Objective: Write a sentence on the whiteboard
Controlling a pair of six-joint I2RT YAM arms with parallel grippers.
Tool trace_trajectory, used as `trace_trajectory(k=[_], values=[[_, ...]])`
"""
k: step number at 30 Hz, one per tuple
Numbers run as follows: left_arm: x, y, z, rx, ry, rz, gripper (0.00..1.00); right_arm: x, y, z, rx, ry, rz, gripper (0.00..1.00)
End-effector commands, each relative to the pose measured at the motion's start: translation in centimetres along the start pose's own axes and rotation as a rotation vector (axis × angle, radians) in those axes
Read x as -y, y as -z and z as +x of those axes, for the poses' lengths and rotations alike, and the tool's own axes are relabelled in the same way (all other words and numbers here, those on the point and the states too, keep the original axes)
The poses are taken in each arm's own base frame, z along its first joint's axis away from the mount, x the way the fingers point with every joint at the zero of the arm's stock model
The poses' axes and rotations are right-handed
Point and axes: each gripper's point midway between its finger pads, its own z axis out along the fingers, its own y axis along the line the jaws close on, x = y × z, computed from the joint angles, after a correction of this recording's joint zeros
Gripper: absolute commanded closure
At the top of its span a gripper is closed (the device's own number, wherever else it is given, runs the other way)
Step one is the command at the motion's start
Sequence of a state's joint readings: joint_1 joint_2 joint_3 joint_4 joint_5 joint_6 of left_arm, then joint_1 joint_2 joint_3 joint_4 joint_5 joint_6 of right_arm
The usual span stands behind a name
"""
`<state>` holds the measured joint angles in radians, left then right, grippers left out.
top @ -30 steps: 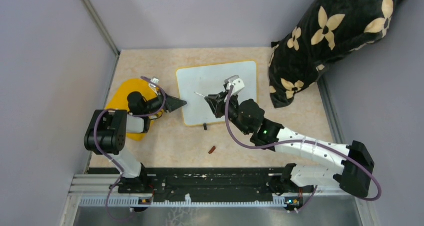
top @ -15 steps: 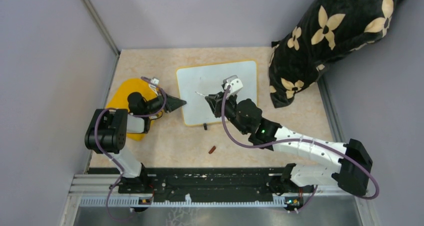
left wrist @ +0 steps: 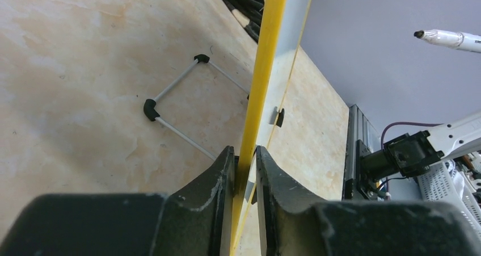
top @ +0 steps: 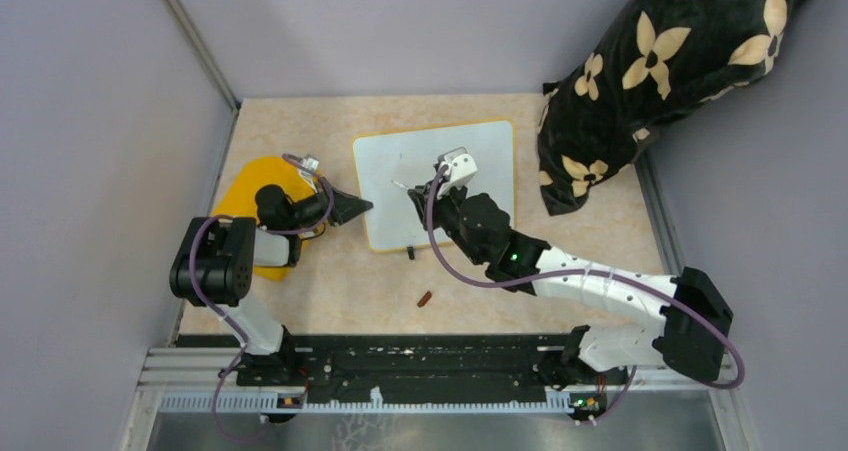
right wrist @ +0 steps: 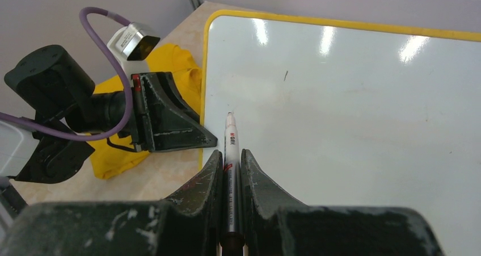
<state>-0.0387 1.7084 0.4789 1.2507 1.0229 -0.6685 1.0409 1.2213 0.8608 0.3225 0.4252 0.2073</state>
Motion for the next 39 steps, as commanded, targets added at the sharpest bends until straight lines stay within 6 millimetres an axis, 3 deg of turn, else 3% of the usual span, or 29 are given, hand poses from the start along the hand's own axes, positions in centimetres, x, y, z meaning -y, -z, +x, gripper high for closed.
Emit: trace_trajectory(k=[1, 4, 13, 18, 23, 31, 39], values=[[0.1, 0.0, 0.3, -0.002, -0.029, 0.014, 0.7, -1.4, -0.5, -3.3, 0.082, -0.057, -0.031, 1.0], [0.1, 0.0, 0.3, -0.004, -0.026, 0.015, 0.65, -1.5, -0.5, -3.1, 0.078, -0.059, -0.032, 1.0], [-0.1, -0.1, 1.0, -0.024, -0.02, 0.014, 0.71, -1.6, -0.4, -2.7, 0.074, -0.066, -0.048, 1.0], [-0.2, -0.2, 1.4, -0.039, -0.016, 0.01, 0.66, -1.5, -0.1, -2.5, 0.073, -0.068, -0.049, 1.0], [-0.2, -0.3, 1.7, -0.051, -0.026, 0.008, 0.71, -1.2, 0.0, -2.1, 0.066, -0.059, -0.043, 1.0], [-0.1, -0.3, 1.8, -0.055, -0.031, 0.008, 0.76, -0.2, -1.3, -2.2, 0.086, -0.02, 0.039, 1.0], [-0.2, -0.3, 1.8, -0.056, -0.037, 0.003, 0.79, -0.6, -3.5, -2.4, 0.1, 0.001, 0.072, 1.0]])
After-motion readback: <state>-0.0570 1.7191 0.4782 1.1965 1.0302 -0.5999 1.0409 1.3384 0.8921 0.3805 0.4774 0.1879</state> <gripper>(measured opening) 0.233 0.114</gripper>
